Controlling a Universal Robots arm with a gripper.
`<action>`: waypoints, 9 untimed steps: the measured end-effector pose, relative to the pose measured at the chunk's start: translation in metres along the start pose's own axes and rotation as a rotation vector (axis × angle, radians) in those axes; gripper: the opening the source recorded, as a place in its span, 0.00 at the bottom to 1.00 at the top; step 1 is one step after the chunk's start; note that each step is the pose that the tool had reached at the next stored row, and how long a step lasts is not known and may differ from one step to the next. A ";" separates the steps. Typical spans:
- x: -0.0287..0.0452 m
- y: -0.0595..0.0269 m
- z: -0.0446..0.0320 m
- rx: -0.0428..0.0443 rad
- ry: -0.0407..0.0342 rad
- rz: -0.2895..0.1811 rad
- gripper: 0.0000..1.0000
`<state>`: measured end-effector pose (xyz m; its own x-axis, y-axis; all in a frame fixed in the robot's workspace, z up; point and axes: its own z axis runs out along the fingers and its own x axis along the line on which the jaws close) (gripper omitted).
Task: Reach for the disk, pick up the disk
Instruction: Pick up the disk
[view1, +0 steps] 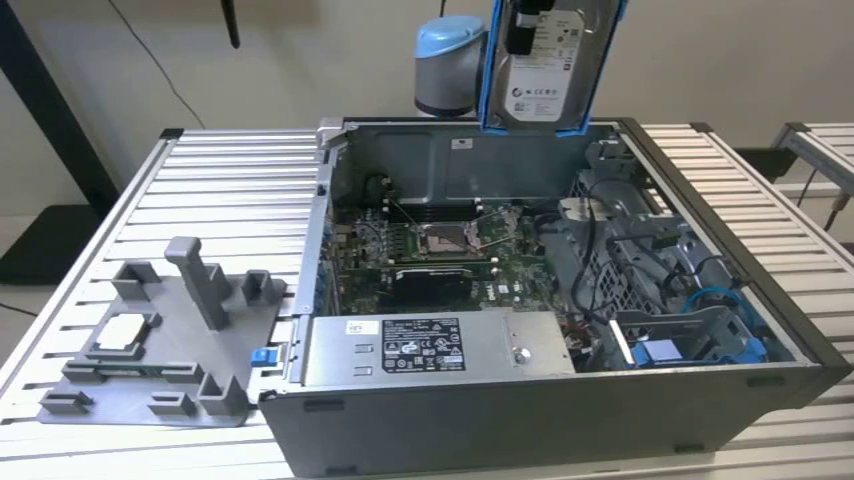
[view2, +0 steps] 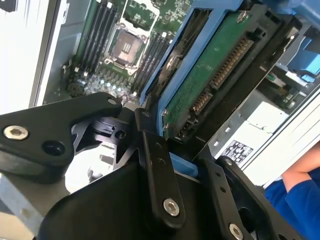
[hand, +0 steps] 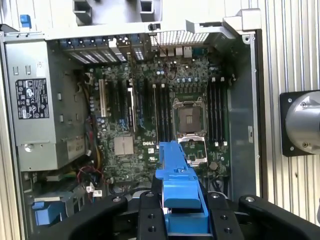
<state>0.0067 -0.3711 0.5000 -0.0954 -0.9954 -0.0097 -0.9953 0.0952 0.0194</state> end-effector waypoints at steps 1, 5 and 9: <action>-0.0002 -0.0023 -0.0001 0.0000 0.0000 0.000 0.00; -0.0008 -0.0094 -0.0002 0.0000 0.0000 0.000 0.00; -0.0009 -0.0105 -0.0002 0.0000 0.0000 0.000 0.00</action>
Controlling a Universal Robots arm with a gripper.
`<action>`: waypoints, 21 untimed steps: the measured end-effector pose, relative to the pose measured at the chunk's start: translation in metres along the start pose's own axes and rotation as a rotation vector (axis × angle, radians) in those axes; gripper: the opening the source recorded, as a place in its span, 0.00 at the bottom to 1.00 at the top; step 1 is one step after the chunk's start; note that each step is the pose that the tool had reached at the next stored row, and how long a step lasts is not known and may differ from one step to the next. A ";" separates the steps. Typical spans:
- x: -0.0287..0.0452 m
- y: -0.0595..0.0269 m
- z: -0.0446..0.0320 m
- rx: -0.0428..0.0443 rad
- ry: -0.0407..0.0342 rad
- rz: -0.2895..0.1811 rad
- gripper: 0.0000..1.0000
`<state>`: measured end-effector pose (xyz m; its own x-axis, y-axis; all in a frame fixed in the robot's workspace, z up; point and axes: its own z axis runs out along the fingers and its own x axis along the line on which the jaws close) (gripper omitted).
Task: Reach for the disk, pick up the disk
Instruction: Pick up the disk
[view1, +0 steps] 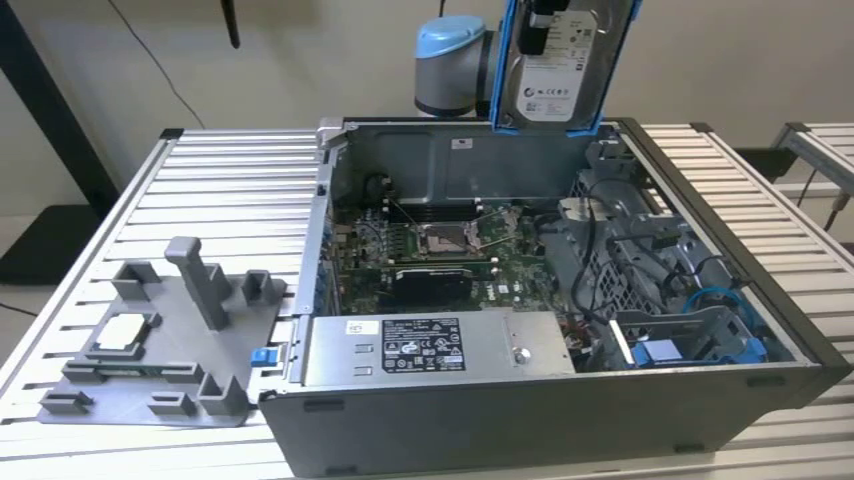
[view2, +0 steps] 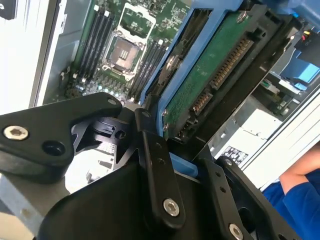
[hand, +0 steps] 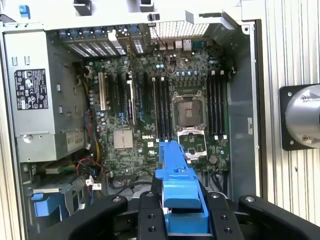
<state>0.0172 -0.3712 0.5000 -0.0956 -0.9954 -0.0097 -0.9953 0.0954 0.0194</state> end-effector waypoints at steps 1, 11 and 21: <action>0.0000 -0.0001 0.0000 0.0000 0.0000 0.000 0.00; 0.0035 -0.0010 -0.0001 0.0000 0.0000 0.000 0.00; 0.0390 -0.0044 -0.0005 -0.0009 0.0001 0.000 0.00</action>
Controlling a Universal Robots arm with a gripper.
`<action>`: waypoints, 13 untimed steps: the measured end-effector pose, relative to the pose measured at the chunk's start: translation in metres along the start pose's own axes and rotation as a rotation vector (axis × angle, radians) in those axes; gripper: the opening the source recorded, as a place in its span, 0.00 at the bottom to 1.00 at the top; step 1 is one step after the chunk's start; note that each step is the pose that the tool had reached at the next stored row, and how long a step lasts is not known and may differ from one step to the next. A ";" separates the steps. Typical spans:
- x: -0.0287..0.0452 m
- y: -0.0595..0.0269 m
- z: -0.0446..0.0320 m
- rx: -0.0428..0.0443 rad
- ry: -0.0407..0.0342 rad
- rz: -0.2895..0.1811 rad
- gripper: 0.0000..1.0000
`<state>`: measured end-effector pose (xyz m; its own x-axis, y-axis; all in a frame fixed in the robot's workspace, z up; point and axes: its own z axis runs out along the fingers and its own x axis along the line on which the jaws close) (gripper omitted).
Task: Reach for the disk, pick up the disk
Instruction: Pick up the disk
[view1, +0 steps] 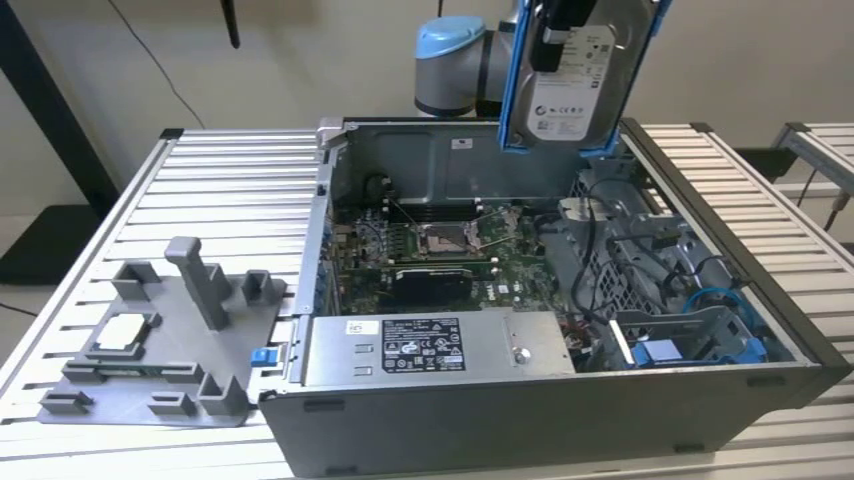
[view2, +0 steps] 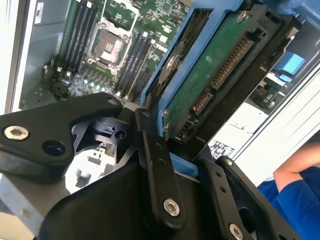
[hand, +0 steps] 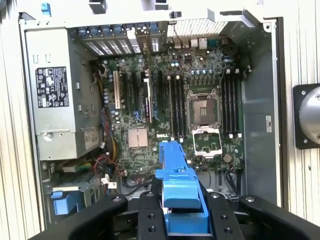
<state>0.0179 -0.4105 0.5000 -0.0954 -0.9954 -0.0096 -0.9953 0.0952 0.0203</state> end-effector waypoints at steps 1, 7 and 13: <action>0.0028 -0.0003 0.0000 -0.0001 -0.0001 0.000 0.00; 0.0223 -0.0021 -0.0002 -0.0003 0.0000 0.000 0.00; 0.0414 -0.0040 -0.0004 -0.0006 0.0000 0.000 0.00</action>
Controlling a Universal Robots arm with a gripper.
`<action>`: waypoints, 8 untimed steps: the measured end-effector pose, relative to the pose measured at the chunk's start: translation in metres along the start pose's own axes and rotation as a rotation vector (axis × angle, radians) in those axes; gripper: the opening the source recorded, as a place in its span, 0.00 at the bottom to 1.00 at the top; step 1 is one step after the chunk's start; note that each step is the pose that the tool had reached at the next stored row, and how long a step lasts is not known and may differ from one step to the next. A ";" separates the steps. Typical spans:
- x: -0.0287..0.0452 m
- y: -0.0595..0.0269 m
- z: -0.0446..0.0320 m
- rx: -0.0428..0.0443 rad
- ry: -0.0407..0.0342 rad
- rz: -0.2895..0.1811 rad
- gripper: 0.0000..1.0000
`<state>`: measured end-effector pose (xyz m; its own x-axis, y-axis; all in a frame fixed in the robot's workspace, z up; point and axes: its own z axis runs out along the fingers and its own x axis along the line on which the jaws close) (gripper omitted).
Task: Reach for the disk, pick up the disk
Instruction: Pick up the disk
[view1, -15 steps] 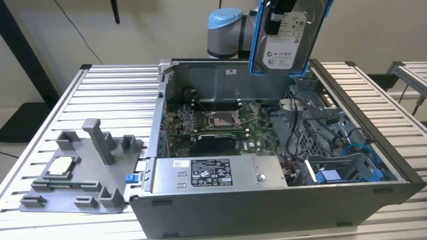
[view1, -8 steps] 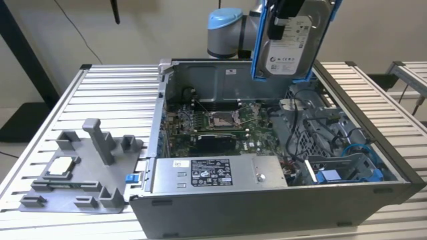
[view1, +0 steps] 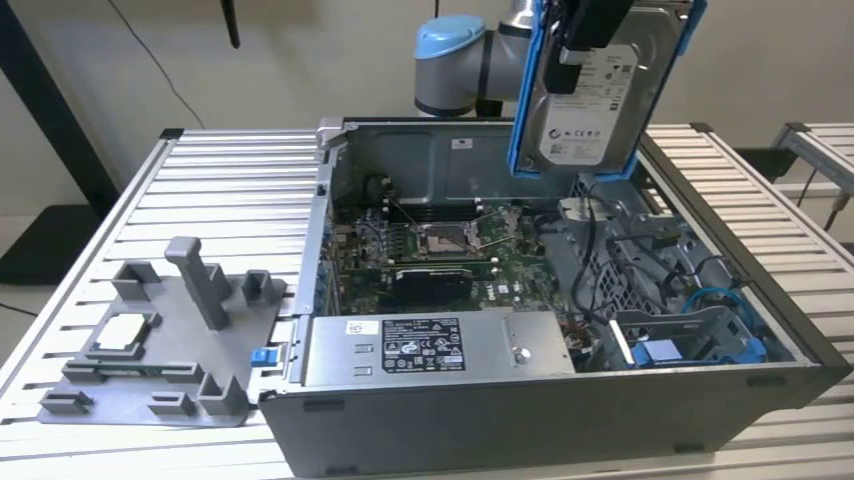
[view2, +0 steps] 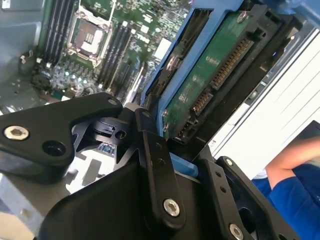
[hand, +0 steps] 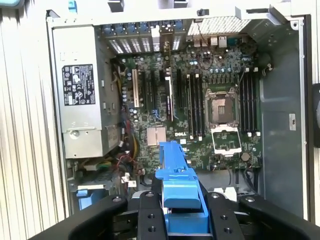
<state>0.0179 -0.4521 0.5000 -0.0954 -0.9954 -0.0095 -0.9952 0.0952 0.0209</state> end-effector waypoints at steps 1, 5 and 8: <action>0.0031 -0.0003 0.0000 0.0000 0.0000 0.000 0.00; 0.0157 -0.0015 -0.0002 -0.0002 0.0000 0.000 0.00; 0.0245 -0.0024 -0.0002 -0.0002 -0.0001 0.000 0.00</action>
<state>0.0179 -0.4767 0.5000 -0.0954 -0.9954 -0.0096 -0.9952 0.0952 0.0211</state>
